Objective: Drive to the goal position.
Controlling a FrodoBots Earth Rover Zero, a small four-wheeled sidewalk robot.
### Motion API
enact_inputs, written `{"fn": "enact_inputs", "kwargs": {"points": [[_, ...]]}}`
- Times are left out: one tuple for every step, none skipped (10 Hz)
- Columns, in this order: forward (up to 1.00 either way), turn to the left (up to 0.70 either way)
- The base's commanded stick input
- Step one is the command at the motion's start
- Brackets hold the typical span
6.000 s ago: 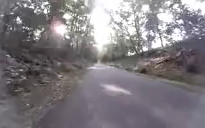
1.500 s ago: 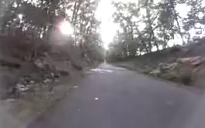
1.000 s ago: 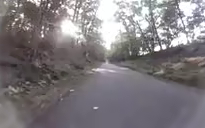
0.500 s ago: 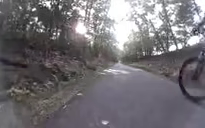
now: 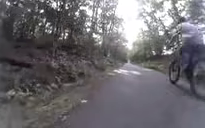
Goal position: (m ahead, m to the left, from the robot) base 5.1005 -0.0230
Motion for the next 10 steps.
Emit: {"fn": "enact_inputs", "kwargs": {"points": [[0.70,-0.01],[0.70,-0.13],[0.70,-0.31],[0.70,-0.33],[0.70,-0.34],[0.70,-0.35],[0.70,-0.35],[0.70,-0.35],[0.70,-0.35],[0.70,-0.35]]}}
